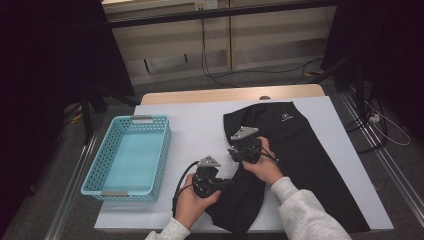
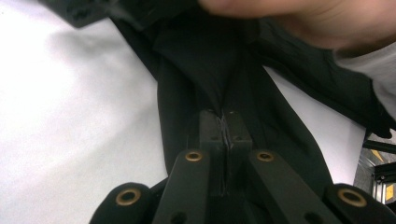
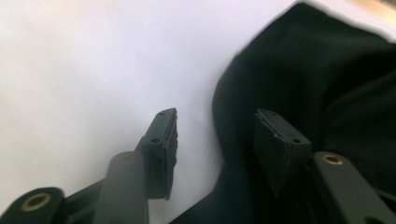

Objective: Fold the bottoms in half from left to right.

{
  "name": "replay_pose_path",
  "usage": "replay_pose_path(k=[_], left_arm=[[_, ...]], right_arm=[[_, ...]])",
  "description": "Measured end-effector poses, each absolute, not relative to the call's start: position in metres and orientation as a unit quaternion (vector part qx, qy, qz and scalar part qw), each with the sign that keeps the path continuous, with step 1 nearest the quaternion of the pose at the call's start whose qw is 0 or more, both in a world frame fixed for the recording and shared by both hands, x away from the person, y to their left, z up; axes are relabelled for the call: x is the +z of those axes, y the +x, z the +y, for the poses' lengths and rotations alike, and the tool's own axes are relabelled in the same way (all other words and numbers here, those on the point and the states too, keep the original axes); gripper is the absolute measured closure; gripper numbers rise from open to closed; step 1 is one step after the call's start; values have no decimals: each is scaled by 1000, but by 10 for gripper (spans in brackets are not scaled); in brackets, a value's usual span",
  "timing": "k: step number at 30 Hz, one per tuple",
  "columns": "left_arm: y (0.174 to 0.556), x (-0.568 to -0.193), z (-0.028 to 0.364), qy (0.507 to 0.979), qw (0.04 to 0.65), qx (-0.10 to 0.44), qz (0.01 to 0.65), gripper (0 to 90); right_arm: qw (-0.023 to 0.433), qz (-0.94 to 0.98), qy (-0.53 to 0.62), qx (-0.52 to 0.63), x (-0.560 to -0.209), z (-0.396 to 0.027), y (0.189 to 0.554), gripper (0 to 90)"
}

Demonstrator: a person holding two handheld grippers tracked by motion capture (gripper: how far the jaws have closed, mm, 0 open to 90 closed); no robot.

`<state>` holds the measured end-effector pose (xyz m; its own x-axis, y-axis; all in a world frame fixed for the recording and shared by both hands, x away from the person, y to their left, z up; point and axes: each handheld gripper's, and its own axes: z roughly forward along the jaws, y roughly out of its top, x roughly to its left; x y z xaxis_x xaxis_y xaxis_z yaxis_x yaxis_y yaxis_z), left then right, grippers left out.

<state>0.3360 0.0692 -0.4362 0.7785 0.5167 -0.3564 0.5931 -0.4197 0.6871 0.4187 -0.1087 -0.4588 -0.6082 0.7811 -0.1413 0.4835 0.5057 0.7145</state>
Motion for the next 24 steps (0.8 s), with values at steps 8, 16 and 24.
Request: replay_pose_path(k=[8,16,24], left_arm=[[336,-433,68,837,435,-48,328,891],[336,-426,59,827,458,-53,320,891],[334,-413,53,819,482,-62,304,891]], right_arm=[[217,815,412,344,-455,-121,428,878],[206,792,432,379,-427,-152,430,900],[178,763,457,421,-412,-173,429,900]])
